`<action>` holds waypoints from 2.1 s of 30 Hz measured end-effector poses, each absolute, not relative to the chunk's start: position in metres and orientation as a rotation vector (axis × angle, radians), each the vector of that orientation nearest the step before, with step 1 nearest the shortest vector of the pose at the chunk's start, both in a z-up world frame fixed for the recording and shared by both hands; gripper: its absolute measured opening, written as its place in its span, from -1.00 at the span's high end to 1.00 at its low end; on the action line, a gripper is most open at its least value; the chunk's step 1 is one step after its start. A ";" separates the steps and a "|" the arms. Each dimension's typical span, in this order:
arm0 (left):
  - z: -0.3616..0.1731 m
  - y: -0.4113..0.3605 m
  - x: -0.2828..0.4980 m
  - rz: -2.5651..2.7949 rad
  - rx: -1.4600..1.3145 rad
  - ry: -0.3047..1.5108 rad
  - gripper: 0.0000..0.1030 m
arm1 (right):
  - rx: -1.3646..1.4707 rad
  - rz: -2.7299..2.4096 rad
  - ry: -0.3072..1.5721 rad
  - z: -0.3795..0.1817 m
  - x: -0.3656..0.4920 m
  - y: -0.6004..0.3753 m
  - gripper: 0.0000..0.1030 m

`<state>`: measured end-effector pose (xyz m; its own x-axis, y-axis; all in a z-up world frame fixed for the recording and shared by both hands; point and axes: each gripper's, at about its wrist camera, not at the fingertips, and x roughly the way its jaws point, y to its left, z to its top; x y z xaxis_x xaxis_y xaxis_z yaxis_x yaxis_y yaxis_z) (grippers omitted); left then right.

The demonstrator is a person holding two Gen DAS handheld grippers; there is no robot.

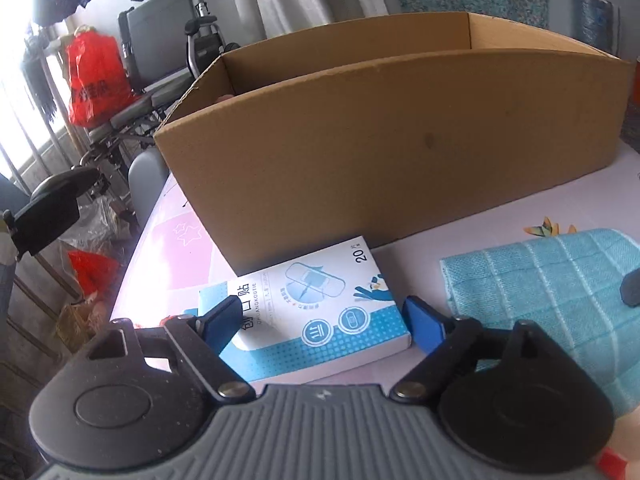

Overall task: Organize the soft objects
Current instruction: 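Grasp the blue towel edge with the right tool while the left tool grasps the blue bandage box, then lift the blue towel with the right tool while the left tool lifts the bandage box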

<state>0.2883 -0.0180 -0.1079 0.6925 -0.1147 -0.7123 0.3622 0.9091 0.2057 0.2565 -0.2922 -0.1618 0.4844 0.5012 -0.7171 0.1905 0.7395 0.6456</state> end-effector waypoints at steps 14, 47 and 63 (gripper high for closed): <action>-0.106 -0.018 0.270 -0.318 0.421 0.726 -0.84 | 0.777 0.209 1.040 -0.170 0.262 -0.274 0.88; -0.092 0.019 0.288 -0.385 0.318 0.768 -0.46 | 0.653 0.134 0.955 -0.164 0.257 -0.307 0.88; -0.076 0.020 0.300 -0.640 0.763 0.832 -0.98 | 0.646 0.159 0.983 -0.164 0.263 -0.306 0.89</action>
<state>0.3004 0.0199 -0.0765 0.5225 -0.1998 -0.8289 0.7501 0.5699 0.3355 0.2632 -0.3061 -0.1638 0.5599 0.4059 -0.7223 0.1582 0.8033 0.5741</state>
